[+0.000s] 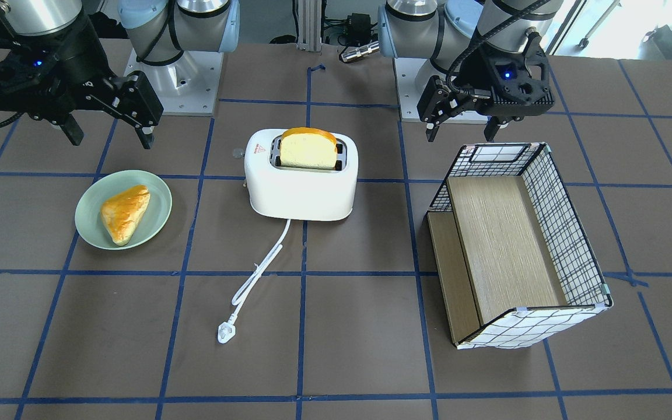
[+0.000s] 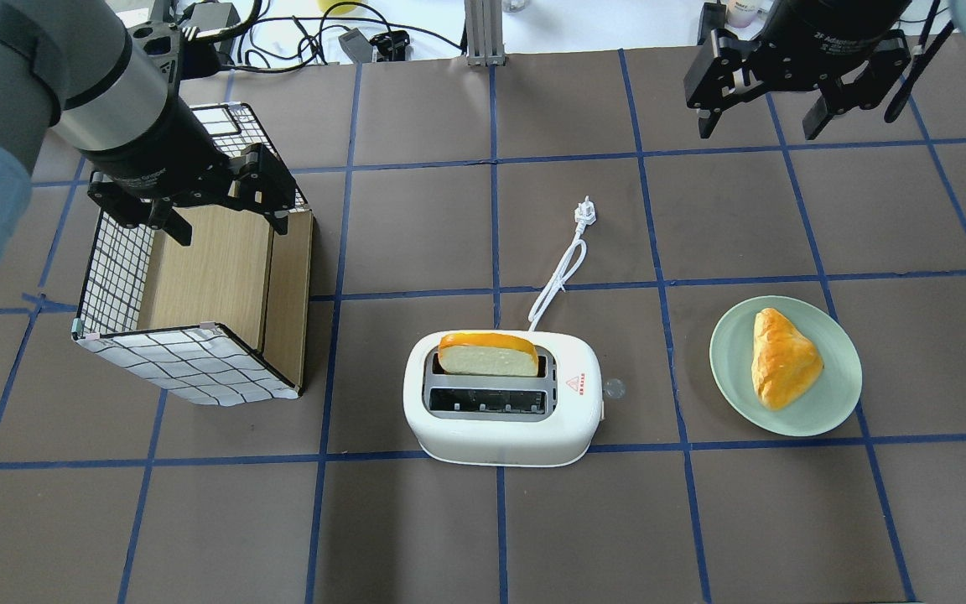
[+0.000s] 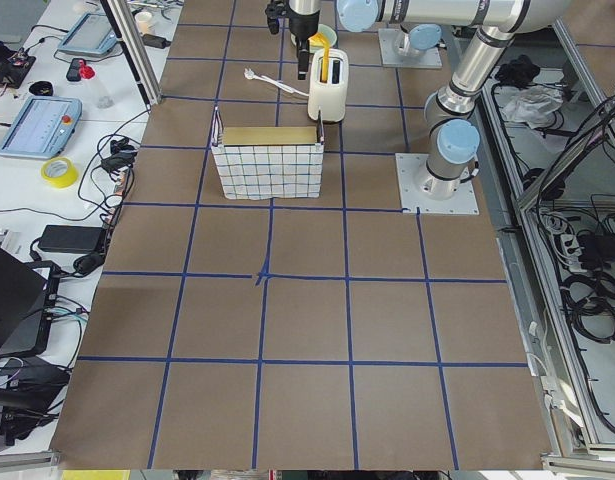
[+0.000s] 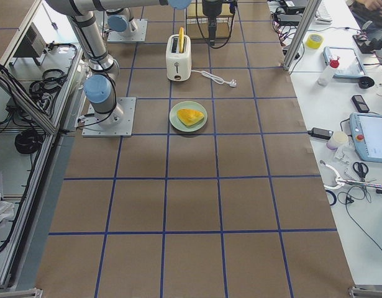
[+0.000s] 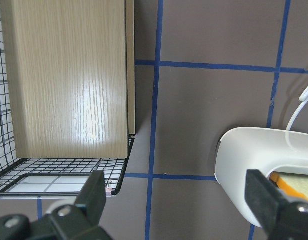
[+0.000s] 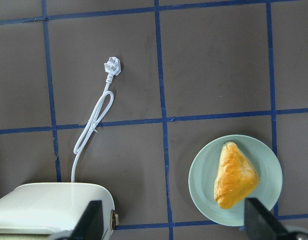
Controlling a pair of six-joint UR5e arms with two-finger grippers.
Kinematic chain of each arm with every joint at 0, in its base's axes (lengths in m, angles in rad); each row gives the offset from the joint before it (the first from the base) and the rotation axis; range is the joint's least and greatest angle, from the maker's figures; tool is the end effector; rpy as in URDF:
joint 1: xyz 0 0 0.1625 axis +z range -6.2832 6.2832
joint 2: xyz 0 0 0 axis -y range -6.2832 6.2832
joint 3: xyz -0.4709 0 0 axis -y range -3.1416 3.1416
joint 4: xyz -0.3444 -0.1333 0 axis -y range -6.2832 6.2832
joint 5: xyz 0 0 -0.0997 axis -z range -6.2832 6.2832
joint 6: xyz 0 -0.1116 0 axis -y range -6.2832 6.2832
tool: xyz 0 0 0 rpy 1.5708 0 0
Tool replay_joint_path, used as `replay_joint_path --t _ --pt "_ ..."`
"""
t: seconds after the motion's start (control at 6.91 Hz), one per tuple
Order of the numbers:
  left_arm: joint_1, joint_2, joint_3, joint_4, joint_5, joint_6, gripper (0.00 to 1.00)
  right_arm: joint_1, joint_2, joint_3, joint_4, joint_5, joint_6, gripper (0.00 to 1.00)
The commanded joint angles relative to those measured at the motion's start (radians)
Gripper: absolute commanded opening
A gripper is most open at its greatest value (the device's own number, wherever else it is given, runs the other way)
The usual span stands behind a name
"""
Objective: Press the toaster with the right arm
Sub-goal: 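Lower the right gripper from above toward the plate beside the toaster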
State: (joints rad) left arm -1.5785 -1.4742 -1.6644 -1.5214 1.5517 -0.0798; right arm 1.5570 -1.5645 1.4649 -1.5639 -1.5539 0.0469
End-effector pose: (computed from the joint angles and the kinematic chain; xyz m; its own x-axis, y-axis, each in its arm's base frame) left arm -0.1385 -0.4033 0.5260 -0.9972 -0.0709 0.0232 -0.0720 0.9961 -0.0507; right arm 0.1289 -0.4571 0.5658 -0.9980 0.0589 -0.0211 0.0606 0.9939 -0.0917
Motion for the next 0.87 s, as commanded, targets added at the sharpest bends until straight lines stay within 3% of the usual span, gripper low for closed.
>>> replay_joint_path --t 0.0,0.29,0.72 --pt "0.0 0.0 0.0 0.0 0.001 0.0 1.0 0.0 0.0 0.0 -0.001 0.0 -0.001 1.0" --pt "0.0 0.0 0.0 0.001 -0.001 0.0 1.0 0.0 -0.005 0.0 0.005 -0.002 -0.002 1.0" --pt "0.0 0.0 0.0 0.0 -0.001 0.0 1.0 0.0 -0.07 0.018 0.19 -0.006 0.019 0.99"
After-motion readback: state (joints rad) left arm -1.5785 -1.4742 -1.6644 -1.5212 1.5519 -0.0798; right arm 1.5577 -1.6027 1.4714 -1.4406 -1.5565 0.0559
